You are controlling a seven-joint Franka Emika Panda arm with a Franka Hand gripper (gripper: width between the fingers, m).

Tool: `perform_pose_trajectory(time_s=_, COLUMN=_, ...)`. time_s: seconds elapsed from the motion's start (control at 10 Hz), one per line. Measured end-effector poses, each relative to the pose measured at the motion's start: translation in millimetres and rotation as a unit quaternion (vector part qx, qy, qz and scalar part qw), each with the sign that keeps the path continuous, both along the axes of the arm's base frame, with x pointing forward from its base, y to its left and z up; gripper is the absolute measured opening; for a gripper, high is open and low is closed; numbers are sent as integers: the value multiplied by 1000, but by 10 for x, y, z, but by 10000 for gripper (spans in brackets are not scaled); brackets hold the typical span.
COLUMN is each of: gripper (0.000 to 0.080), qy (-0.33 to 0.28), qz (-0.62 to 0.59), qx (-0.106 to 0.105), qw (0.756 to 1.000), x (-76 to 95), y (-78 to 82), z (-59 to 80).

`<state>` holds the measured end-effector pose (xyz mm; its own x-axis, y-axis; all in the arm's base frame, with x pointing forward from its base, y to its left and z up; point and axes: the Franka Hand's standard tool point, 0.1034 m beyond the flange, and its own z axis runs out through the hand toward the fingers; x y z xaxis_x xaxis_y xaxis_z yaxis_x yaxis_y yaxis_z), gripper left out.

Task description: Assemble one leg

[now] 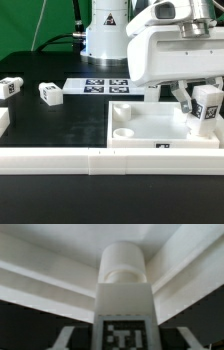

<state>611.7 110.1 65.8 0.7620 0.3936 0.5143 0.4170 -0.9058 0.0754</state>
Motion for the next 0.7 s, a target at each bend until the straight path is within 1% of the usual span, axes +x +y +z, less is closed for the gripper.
perform_pose_trajectory(time_s=0.1, gripper=463, qy=0, qz=0, qx=0, qw=1000, x=0, y=0, z=0)
perform_pose_trajectory(time_s=0.2, gripper=583, qy=0, qz=0, qx=0, qw=1000, x=0, y=0, z=0)
perform_pose_trajectory(time_s=0.3, gripper=583, qy=0, qz=0, qx=0, qw=1000, x=0, y=0, z=0)
perform_pose_trajectory(time_s=0.4, gripper=635, qy=0, qz=0, qx=0, qw=1000, x=0, y=0, z=0)
perform_pose_trajectory(time_s=0.7, gripper=647, qy=0, qz=0, qx=0, qw=1000, x=0, y=0, z=0)
